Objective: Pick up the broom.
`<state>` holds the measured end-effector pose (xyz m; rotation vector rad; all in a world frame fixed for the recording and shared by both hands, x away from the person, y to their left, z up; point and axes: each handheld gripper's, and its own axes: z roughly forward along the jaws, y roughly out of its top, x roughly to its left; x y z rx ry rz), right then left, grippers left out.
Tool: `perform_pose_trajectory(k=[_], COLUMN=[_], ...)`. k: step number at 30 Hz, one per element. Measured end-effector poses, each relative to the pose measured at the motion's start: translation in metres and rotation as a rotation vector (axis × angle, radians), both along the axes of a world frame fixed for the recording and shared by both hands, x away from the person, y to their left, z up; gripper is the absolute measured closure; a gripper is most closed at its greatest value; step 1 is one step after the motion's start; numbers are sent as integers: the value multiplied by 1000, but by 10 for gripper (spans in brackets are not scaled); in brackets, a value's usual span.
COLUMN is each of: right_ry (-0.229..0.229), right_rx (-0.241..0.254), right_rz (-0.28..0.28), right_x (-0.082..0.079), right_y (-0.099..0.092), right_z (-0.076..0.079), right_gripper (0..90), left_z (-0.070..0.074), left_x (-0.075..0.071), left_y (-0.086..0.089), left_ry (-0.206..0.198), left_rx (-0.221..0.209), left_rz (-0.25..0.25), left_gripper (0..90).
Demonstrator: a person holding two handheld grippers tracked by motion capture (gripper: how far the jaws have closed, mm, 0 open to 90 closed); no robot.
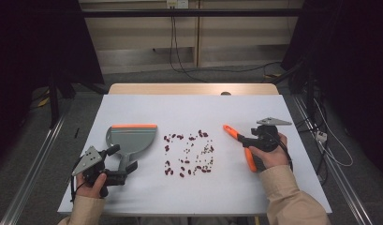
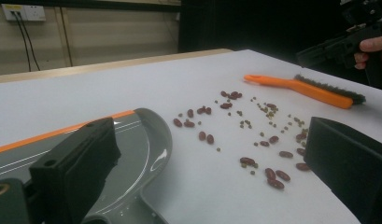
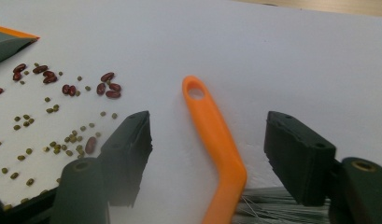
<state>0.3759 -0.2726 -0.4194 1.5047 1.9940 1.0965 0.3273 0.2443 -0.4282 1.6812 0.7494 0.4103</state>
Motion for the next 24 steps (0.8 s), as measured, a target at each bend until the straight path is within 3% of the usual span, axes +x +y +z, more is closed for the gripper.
perform_pose_trajectory(k=[4,7,8,13,15,24], right_ry=[5,57,94,150,196,243], right_rx=[-20,-23,-24,-34,-40,-91], right_rz=[7,7,12,22,27,1], right_x=[3,7,10,14,15,23], right_y=[0,1,2,2,2,4], right_z=[2,2,0,-3,-5,-12], right_gripper=[403,447,475,511,527,557], left_z=[0,0,0,0,0,-1], left_x=[1,1,1,1,1,0], left_y=[-1,-2,-1,-1,-1,1], left_ry=[2,0,0,3,5,8], left_rx=[3,5,4,2,4,16], left_rz=[-2,-6,-5,-2,-3,-5], left_gripper=[27,27,27,27,27,27])
